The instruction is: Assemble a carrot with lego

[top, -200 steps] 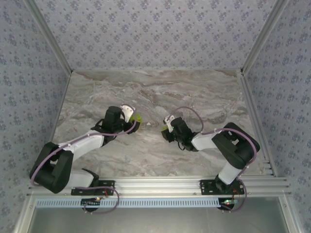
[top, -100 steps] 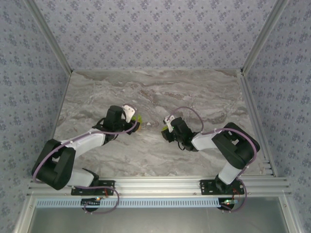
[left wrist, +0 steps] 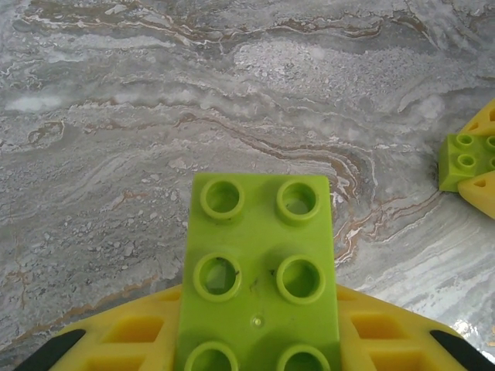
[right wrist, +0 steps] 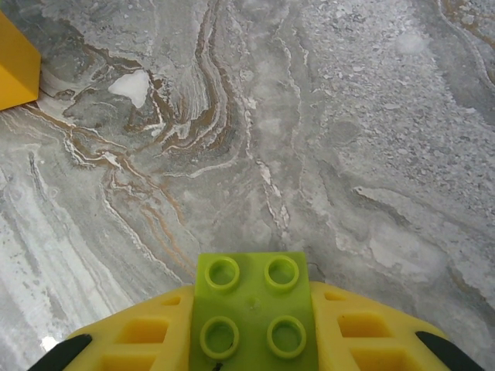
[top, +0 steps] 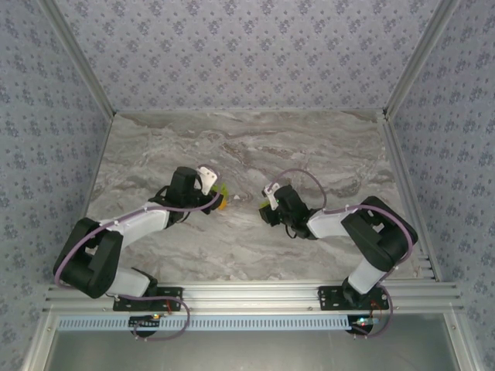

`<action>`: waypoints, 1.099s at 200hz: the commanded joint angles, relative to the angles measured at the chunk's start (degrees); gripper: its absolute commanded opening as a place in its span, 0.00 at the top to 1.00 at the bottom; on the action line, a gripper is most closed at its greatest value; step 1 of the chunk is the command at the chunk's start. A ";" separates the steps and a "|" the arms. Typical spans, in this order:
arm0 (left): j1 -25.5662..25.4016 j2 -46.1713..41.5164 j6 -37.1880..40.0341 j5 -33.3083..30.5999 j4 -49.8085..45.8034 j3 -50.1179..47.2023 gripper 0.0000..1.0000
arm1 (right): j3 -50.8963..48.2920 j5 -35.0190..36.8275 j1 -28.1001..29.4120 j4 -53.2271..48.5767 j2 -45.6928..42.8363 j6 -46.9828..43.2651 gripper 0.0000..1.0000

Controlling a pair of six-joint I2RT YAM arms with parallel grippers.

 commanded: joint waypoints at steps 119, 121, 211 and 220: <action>-7.77 -1.30 3.06 36.70 -18.28 10.12 0.76 | 28.58 -51.96 -18.53 -51.32 -5.90 -23.21 0.87; -7.90 -1.41 2.99 37.21 -18.33 10.21 0.76 | 29.07 -52.85 -18.69 -52.31 -5.53 -23.75 0.87; -8.76 -1.90 4.43 44.03 -19.48 11.09 0.77 | 40.06 -68.55 -15.74 -72.72 1.27 -37.14 0.89; -8.73 -1.71 4.43 43.95 -19.48 11.13 0.77 | 40.27 -68.71 -15.66 -72.96 1.42 -37.24 0.89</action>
